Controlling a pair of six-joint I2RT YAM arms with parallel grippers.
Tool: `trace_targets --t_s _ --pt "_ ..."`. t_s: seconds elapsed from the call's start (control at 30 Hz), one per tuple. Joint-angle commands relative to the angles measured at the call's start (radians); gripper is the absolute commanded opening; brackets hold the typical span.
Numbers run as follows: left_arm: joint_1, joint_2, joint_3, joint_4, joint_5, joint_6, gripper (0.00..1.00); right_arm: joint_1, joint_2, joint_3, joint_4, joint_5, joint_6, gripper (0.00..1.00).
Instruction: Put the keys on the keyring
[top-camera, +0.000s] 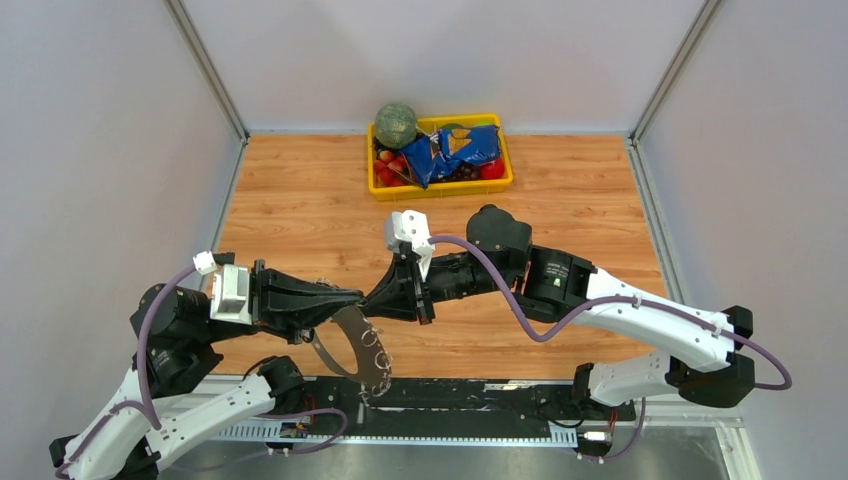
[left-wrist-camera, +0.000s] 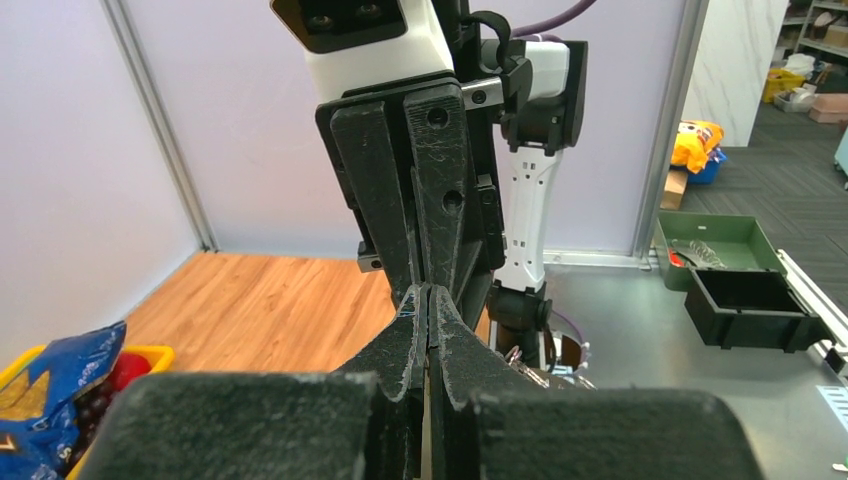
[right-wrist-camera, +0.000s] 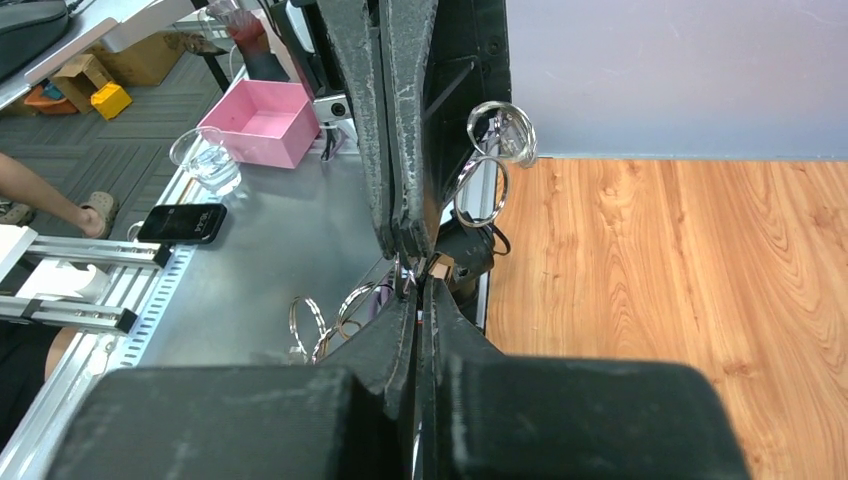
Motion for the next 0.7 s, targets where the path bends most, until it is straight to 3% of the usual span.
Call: trace_targets --t_s 0.0,0.67 --pt "-0.001 0.023 0.01 0.084 -0.017 0.012 0.0 0.011 0.014 0.028 -0.019 0.046 -0.019 0.0" --pt "-0.001 0.014 -0.002 0.074 -0.045 0.011 0.0 0.011 -0.14 -0.05 -0.025 0.261 -0.048 0.0"
